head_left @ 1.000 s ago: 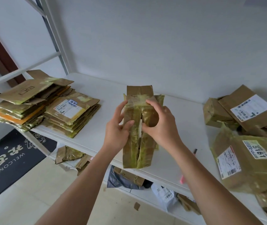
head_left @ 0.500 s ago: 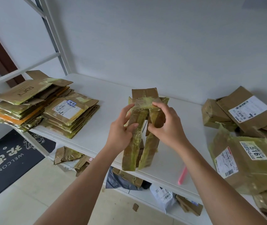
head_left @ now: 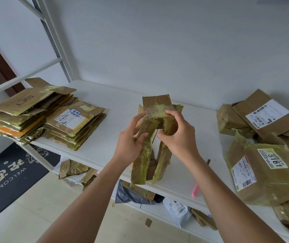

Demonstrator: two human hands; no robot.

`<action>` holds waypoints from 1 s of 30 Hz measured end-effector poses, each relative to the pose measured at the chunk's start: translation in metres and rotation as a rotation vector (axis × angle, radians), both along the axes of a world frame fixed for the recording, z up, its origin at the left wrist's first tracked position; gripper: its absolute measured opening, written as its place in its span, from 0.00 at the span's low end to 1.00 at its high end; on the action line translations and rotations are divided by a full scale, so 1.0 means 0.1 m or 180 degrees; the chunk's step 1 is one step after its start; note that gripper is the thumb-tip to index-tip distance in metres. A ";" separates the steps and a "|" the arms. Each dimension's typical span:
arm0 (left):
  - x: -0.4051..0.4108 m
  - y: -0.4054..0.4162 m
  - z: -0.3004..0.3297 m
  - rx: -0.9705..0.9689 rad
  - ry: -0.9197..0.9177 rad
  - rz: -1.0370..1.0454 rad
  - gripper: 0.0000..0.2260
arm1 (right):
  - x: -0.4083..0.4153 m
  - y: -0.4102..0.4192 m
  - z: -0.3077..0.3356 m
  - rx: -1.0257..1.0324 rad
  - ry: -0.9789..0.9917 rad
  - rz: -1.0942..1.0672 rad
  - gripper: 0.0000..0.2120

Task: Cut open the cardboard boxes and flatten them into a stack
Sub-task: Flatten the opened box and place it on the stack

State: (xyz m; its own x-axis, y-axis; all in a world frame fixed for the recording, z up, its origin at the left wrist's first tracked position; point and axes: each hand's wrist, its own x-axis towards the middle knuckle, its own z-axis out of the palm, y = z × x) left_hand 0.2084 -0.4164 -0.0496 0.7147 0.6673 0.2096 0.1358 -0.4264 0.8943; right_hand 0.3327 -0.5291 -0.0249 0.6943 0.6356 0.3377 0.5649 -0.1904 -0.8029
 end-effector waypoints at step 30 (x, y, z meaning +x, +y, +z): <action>-0.06 0.01 0.09 -0.0526 0.0000 -0.0012 0.26 | 0.26 -0.26 0.27 -0.1612 -0.1700 0.0967 0.48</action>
